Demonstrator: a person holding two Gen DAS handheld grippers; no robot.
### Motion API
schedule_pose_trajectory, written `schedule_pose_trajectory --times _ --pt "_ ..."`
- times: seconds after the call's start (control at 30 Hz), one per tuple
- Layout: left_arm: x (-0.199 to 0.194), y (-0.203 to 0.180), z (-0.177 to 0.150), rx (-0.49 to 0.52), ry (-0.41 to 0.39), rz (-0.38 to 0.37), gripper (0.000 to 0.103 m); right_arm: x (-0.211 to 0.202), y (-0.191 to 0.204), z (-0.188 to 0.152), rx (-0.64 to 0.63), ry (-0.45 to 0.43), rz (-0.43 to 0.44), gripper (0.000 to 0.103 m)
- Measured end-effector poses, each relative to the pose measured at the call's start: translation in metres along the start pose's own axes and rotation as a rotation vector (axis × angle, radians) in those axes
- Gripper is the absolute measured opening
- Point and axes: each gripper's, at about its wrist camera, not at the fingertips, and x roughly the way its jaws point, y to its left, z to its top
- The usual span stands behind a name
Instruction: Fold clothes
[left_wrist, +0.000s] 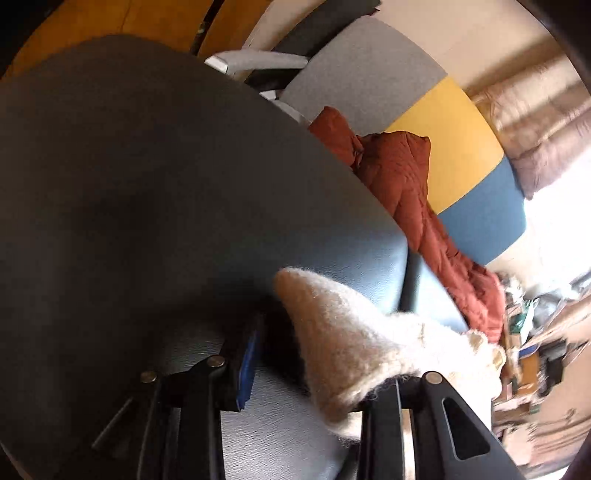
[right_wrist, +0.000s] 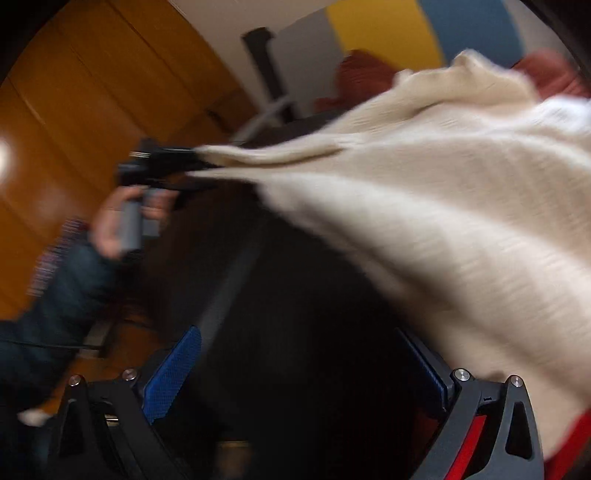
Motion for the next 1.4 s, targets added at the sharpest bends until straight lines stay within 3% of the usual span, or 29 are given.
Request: schedule_pose_trajectory --times 0.17,0.27,0.33,0.43,0.53,0.67,0.77,0.87,0.97,1.03,1.13,1.2,1.27,1.37,1.4 --pt "-0.020 -0.001 -0.030 0.142 0.014 0.039 0.038 -0.026 0.020 -0.011 -0.023 -0.045 -0.017 0.103" --pt "-0.026 0.002 -0.055 0.229 0.036 0.059 0.043 -0.069 0.003 -0.018 0.027 -0.116 -0.119 0.103" --pt "-0.022 0.008 -0.063 0.251 0.064 0.072 0.044 -0.101 -0.014 -0.026 0.081 -0.175 -0.230 0.103" --pt "-0.008 0.023 -0.040 0.123 0.150 0.024 0.047 -0.143 -0.041 -0.040 0.160 -0.241 -0.392 0.103" --pt "-0.021 0.041 0.001 -0.039 0.126 -0.060 0.048 -0.164 -0.060 -0.052 0.221 -0.246 -0.492 0.103" --pt "-0.047 0.041 0.042 -0.093 0.022 -0.042 0.048 -0.174 -0.075 -0.070 0.283 -0.268 -0.492 0.103" --pt "-0.036 0.067 0.056 -0.297 0.103 -0.103 0.049 -0.173 -0.083 -0.080 0.301 -0.261 -0.472 0.103" --pt "-0.026 0.087 0.061 -0.375 0.152 -0.030 0.047 -0.164 -0.088 -0.080 0.270 -0.203 -0.493 0.103" --pt "-0.028 0.093 0.067 -0.355 0.164 -0.031 0.049 -0.158 -0.089 -0.082 0.237 -0.155 -0.511 0.103" --pt "-0.028 0.080 0.070 -0.197 0.220 0.075 0.049 -0.158 -0.090 -0.085 0.221 -0.146 -0.512 0.103" --pt "-0.035 0.056 0.074 0.067 0.187 0.224 0.054 -0.164 -0.095 -0.088 0.200 -0.129 -0.520 0.103" --pt "-0.033 0.035 0.077 0.262 0.216 0.346 0.054 -0.166 -0.094 -0.088 0.197 -0.120 -0.524 0.103" --pt "-0.047 0.033 0.086 0.236 0.193 0.284 0.053 -0.164 -0.095 -0.086 0.198 -0.115 -0.525 0.103" --pt "-0.073 0.070 0.107 -0.069 0.161 0.026 0.053 -0.156 -0.096 -0.078 0.203 -0.122 -0.524 0.103" --pt "-0.081 0.079 0.111 -0.120 0.127 0.022 0.053 -0.153 -0.096 -0.076 0.204 -0.124 -0.525 0.103"
